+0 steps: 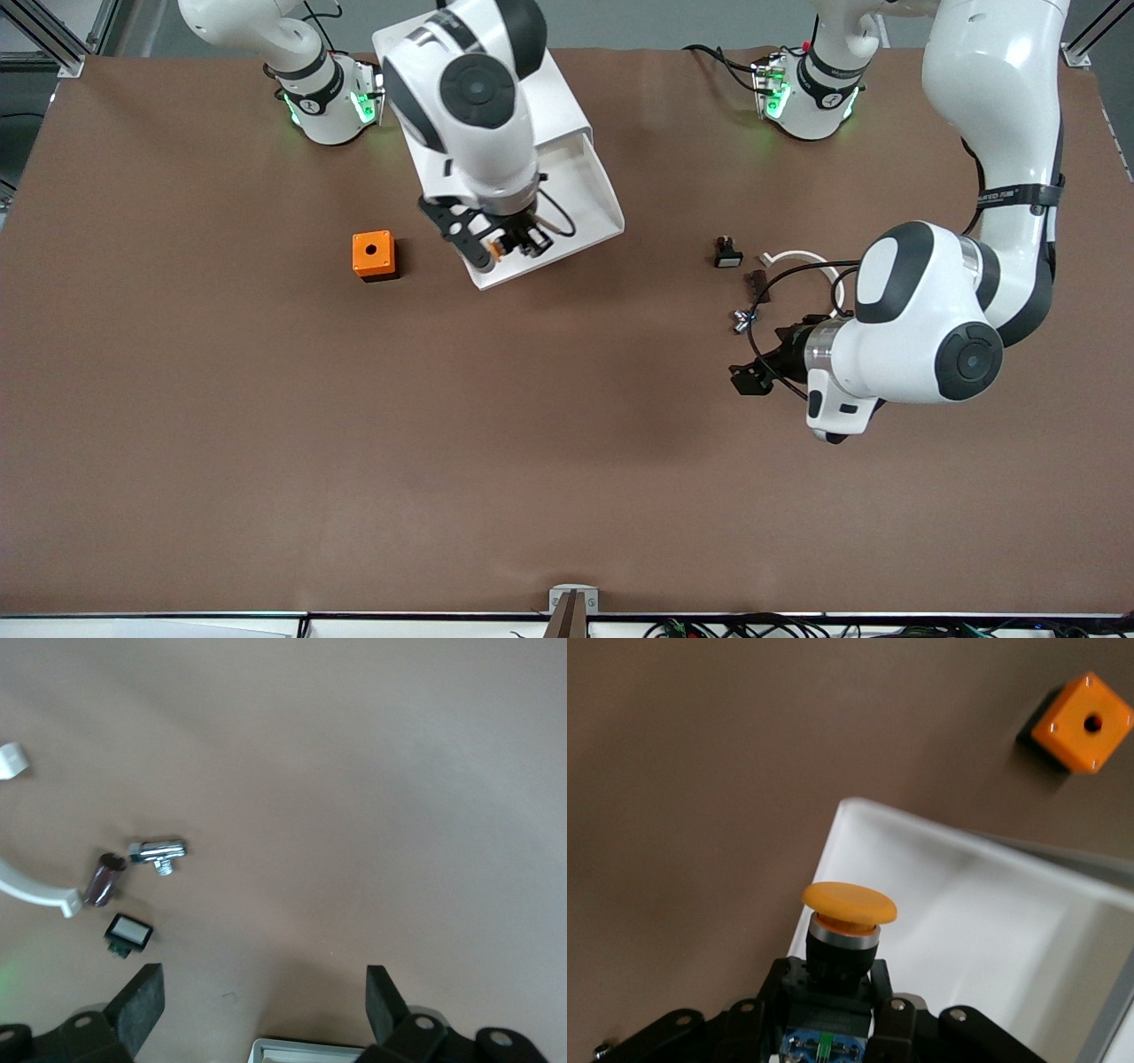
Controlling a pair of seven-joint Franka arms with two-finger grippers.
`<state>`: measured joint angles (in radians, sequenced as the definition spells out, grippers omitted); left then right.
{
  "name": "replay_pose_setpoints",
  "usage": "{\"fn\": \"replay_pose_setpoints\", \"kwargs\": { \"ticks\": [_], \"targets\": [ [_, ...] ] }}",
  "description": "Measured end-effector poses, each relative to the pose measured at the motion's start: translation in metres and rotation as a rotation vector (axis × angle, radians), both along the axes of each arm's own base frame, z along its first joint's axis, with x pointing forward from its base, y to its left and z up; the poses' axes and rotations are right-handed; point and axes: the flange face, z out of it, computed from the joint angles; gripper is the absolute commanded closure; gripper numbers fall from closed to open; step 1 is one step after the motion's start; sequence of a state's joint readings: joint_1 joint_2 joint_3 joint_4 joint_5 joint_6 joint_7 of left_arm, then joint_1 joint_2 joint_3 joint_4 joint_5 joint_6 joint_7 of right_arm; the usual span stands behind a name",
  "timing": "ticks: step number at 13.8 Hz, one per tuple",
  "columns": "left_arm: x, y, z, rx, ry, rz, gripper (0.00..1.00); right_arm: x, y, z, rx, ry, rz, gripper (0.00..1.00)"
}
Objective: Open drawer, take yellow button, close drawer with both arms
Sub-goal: 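Lift the button out with the right gripper while the left gripper approaches, then push the drawer closed with the left gripper while the right gripper carries the button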
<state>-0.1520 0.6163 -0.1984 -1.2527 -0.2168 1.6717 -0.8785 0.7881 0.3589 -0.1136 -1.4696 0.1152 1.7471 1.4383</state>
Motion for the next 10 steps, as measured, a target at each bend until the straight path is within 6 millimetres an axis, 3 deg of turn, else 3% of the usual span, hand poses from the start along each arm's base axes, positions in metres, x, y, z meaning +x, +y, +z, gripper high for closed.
{"fn": "replay_pose_setpoints", "kwargs": {
  "ticks": [2, 4, 7, 10],
  "targets": [
    [0.001, -0.015, 0.005, -0.039, -0.058, -0.041, 0.00, 0.039, -0.055, 0.002, 0.015, 0.003, 0.084, 1.00],
    [-0.002, -0.043, 0.010, -0.066, -0.120, -0.078, 0.00, 0.078, -0.124, -0.006, 0.028, 0.017, 0.181, 1.00],
    [-0.030, -0.114, 0.010, -0.018, -0.195, -0.203, 0.00, 0.118, -0.236, -0.040, 0.028, 0.034, 0.325, 1.00],
    [-0.072, -0.188, 0.009, 0.002, -0.225, -0.238, 0.00, 0.138, -0.331, -0.085, 0.034, -0.006, 0.448, 1.00]
  ]
}}
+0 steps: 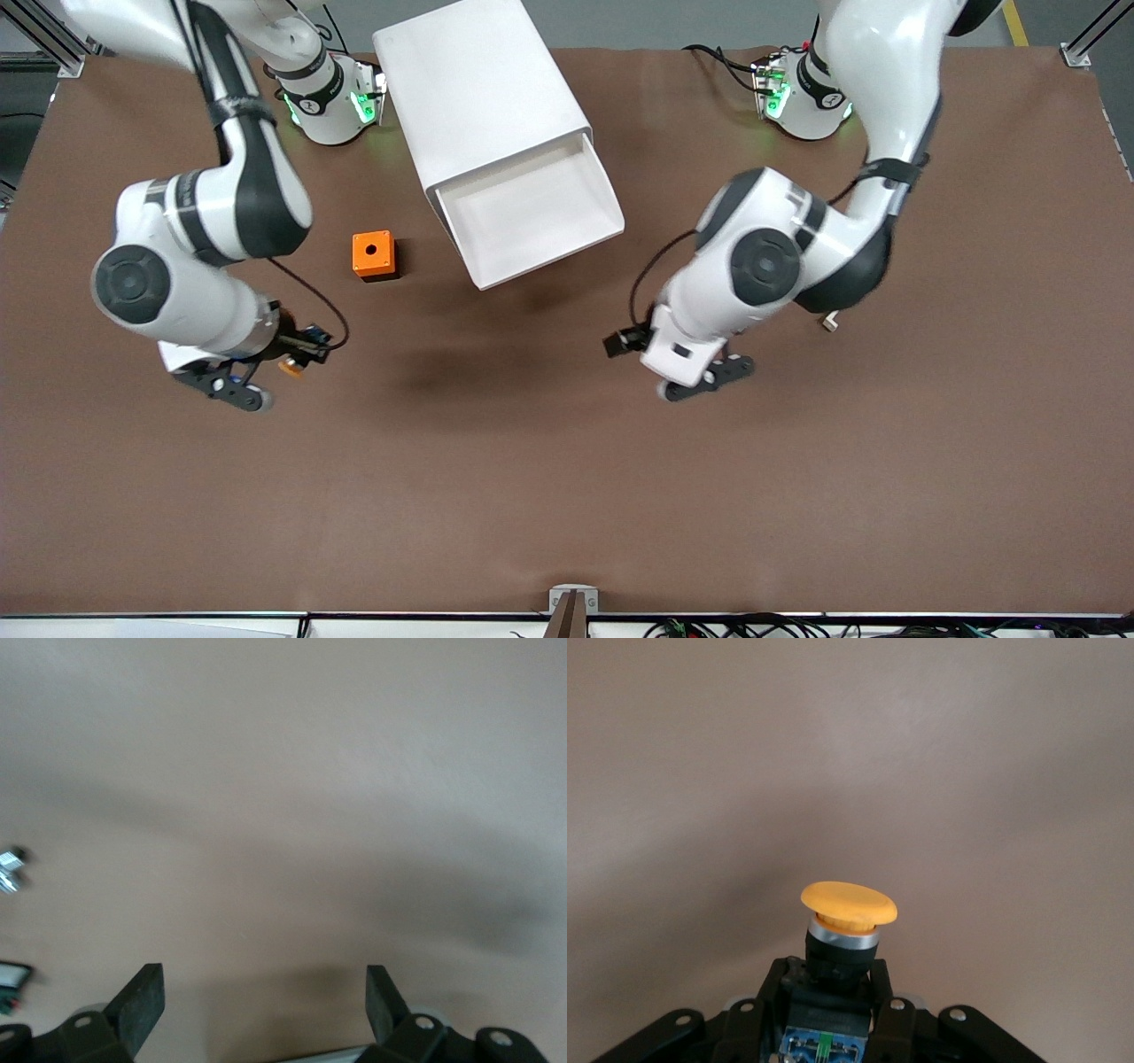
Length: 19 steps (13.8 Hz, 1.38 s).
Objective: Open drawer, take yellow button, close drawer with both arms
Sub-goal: 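Push the drawer closed with the left gripper while the right gripper carries the button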
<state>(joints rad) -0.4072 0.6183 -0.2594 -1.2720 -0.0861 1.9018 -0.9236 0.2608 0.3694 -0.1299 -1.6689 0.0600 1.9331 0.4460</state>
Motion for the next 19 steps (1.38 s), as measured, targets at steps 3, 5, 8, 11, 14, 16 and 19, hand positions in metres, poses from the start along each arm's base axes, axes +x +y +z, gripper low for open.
{"fn": "replay_pose_setpoints", "kwargs": {
  "ticks": [3, 5, 8, 11, 14, 16, 19],
  "targets": [
    [-0.038, -0.048, -0.005, 0.045, -0.004, -0.011, 0.00, 0.006, -0.082, -0.035, 0.014, -0.044, 0.099, 1.00],
    [-0.060, -0.070, -0.013, 0.077, 0.000, -0.011, 0.00, 0.010, -0.123, -0.054, 0.014, -0.063, 0.152, 1.00],
    [-0.079, -0.088, -0.024, 0.086, 0.008, 0.029, 0.00, 0.015, -0.168, -0.087, 0.004, -0.094, 0.227, 1.00],
    [-0.102, -0.104, -0.037, 0.108, 0.024, 0.029, 0.00, 0.015, -0.214, -0.126, -0.012, -0.119, 0.303, 1.00],
    [-0.117, -0.116, -0.042, 0.121, 0.027, 0.025, 0.00, 0.009, -0.253, -0.170, -0.027, -0.121, 0.340, 1.00],
    [-0.125, -0.123, -0.041, 0.125, 0.031, 0.046, 0.00, 0.008, -0.259, -0.184, -0.027, -0.113, 0.350, 1.00],
    [-0.148, -0.140, -0.037, 0.118, 0.053, 0.070, 0.00, 0.011, -0.257, -0.186, -0.026, -0.114, 0.356, 0.98]
  ]
}}
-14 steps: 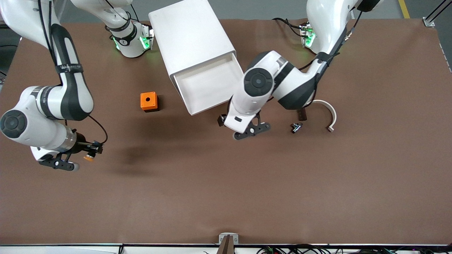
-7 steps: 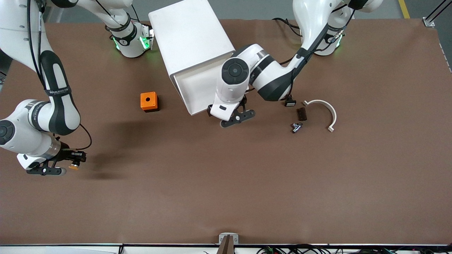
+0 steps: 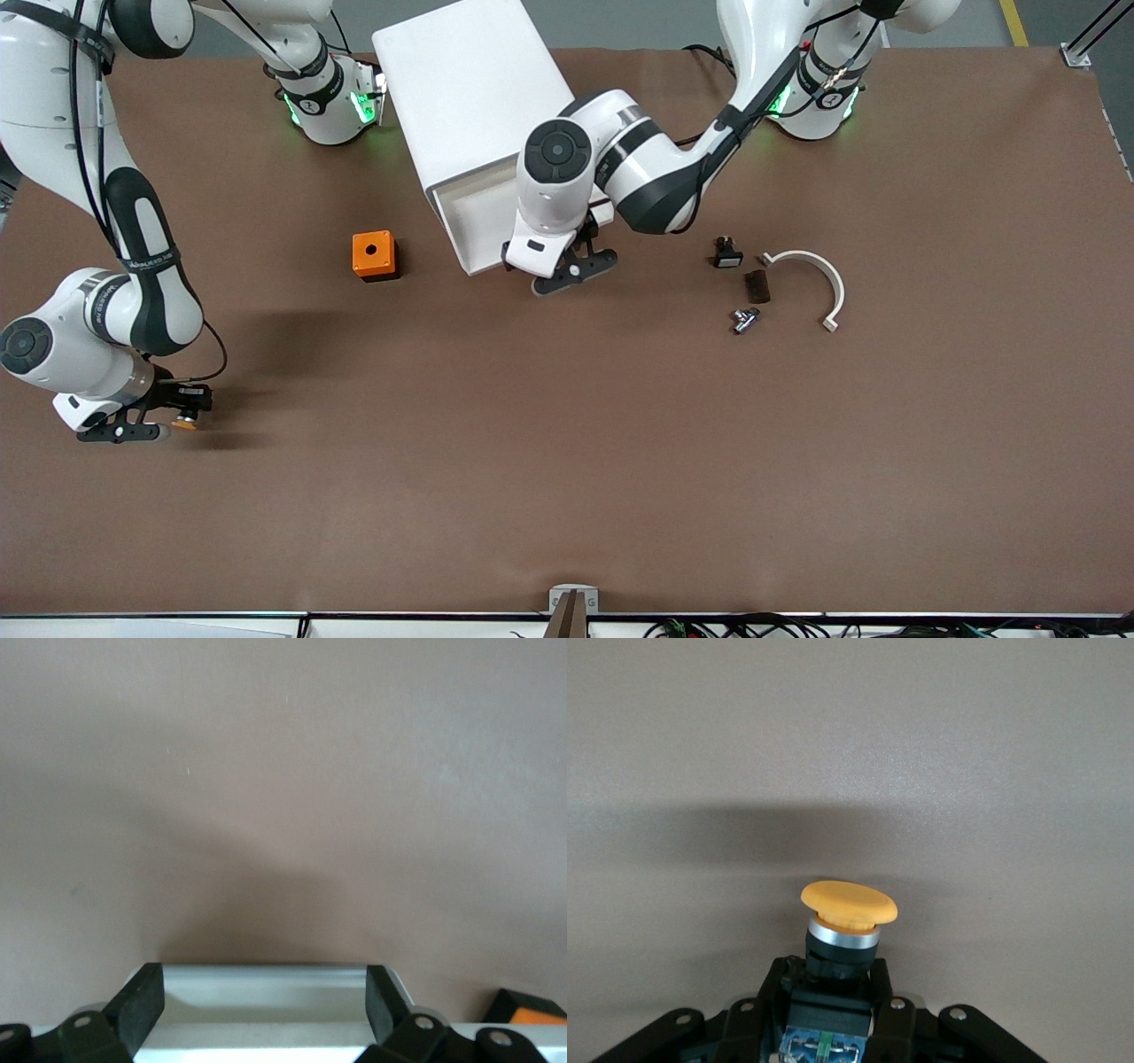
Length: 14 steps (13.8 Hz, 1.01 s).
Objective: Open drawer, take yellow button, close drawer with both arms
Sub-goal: 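Push the drawer closed with the left gripper while the right gripper carries the button, then set the button on the table with the right gripper and withdraw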
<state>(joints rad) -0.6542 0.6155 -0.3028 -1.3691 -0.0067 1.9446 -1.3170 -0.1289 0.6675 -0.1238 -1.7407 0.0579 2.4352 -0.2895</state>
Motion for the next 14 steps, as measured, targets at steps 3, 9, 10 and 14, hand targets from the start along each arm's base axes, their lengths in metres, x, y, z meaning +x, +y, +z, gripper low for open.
{"fn": "replay_pose_setpoints", "kwargs": {
  "ticks": [3, 9, 10, 14],
  "targets": [
    [-0.026, -0.016, -0.003, 0.003, 0.030, -0.002, 0.00, 0.002, 0.000, 0.003, -0.001, -0.006, 0.000, 0.74],
    [-0.080, -0.041, -0.010, 0.015, 0.088, -0.020, 0.00, 0.001, 0.001, -0.002, 0.001, 0.003, 0.004, 0.00],
    [-0.084, -0.043, -0.011, 0.016, 0.092, -0.026, 0.00, 0.001, 0.002, -0.003, 0.002, 0.004, 0.005, 0.00],
    [-0.093, -0.045, -0.015, 0.025, 0.104, -0.029, 0.00, 0.008, 0.005, 0.004, 0.002, -0.010, 0.014, 0.00]
  ]
}}
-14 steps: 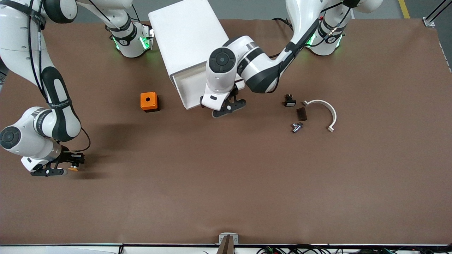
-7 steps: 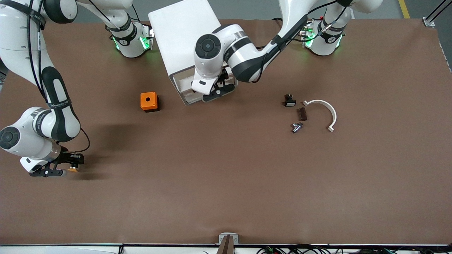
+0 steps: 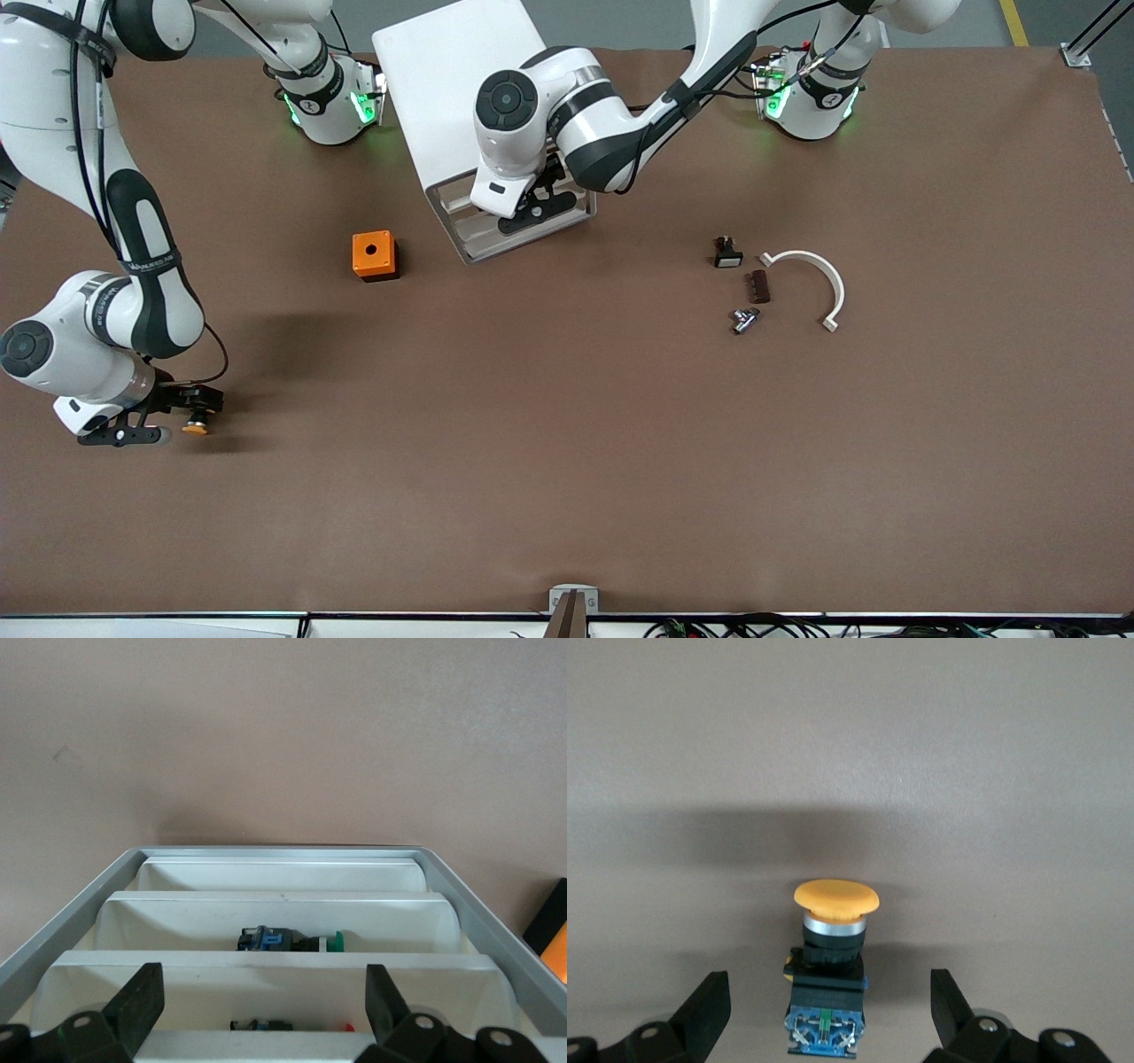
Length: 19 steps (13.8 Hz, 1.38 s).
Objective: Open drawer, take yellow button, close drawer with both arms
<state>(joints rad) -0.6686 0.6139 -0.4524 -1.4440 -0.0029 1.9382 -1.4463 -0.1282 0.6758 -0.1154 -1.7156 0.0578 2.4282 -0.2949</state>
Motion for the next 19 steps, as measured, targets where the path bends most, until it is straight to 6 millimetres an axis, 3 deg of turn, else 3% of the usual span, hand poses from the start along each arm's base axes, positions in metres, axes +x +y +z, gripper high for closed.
{"fn": "replay_pose_setpoints", "kwargs": {
  "ticks": [3, 5, 8, 11, 13, 15, 17, 19],
  "targets": [
    [-0.011, -0.003, -0.006, 0.014, 0.009, -0.005, 0.00, 0.007, 0.005, 0.015, 0.014, 0.035, 0.007, 0.00],
    [-0.015, -0.004, -0.008, 0.017, 0.011, -0.009, 0.00, 0.013, 0.008, 0.045, 0.034, 0.086, 0.010, 0.00],
    [-0.016, -0.004, -0.011, 0.021, 0.014, -0.011, 0.00, 0.017, 0.029, 0.121, 0.063, 0.145, 0.013, 0.00],
    [-0.012, -0.001, -0.013, 0.026, -0.013, -0.050, 0.00, 0.007, 0.088, 0.209, 0.065, 0.148, -0.031, 0.00],
    [0.018, 0.013, -0.009, 0.031, -0.062, -0.044, 0.00, -0.007, 0.126, 0.253, 0.058, 0.154, -0.054, 0.00],
    [0.077, 0.050, 0.000, 0.028, -0.112, -0.011, 0.00, -0.023, 0.142, 0.291, 0.055, 0.150, -0.046, 0.00],
    [0.142, 0.102, 0.011, 0.039, -0.169, 0.046, 0.00, -0.039, 0.136, 0.325, 0.057, 0.138, -0.047, 0.00],
    [0.193, 0.157, 0.024, 0.063, -0.225, 0.096, 0.00, -0.053, 0.117, 0.348, 0.060, 0.126, -0.032, 0.00]
  ]
}}
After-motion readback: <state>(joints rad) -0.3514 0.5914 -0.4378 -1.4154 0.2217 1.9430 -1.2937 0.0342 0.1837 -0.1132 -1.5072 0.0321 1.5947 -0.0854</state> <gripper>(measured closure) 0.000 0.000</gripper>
